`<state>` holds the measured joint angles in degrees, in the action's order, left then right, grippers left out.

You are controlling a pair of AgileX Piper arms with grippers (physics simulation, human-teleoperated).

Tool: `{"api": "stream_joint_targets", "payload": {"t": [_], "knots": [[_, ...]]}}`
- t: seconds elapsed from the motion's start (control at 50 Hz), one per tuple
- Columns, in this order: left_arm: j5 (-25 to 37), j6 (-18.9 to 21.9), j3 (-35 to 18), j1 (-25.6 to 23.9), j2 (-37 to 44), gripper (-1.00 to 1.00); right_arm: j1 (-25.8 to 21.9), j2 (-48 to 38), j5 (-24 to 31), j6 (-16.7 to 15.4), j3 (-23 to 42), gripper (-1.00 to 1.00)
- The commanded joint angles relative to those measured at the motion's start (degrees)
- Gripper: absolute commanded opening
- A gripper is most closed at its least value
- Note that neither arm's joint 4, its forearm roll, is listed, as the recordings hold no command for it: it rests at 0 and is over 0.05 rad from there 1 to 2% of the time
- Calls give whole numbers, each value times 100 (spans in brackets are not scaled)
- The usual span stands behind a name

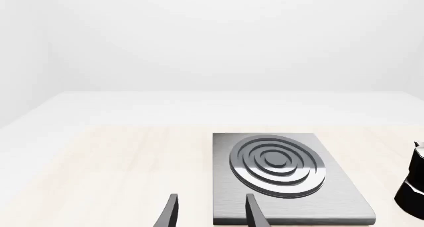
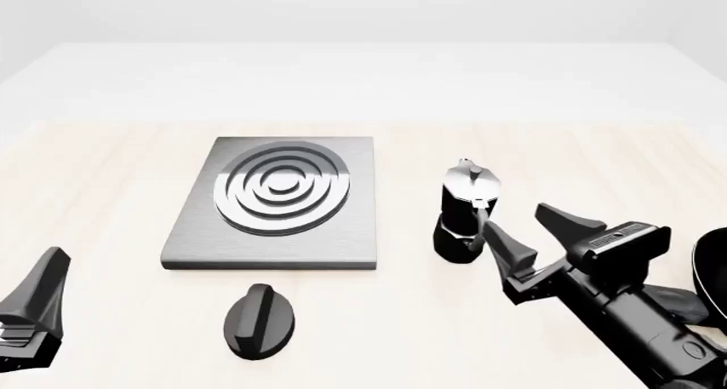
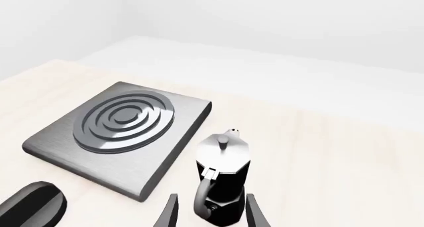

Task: Put the moka pot on the stove.

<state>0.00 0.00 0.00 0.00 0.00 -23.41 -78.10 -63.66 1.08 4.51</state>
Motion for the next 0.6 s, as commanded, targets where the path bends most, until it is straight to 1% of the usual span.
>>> {"api": "stream_joint_targets", "payload": {"t": [0.02, 0.5, 0.6], "knots": [[0, 0, 0, 0, 0, 100, -58, -751, -322, 45, 291, 100], [0, 0, 0, 0, 0, 100, -106, -1138, -523, 61, 368, 100], [0, 0, 0, 0, 0, 100, -93, -1198, -490, 70, 408, 100]]}}
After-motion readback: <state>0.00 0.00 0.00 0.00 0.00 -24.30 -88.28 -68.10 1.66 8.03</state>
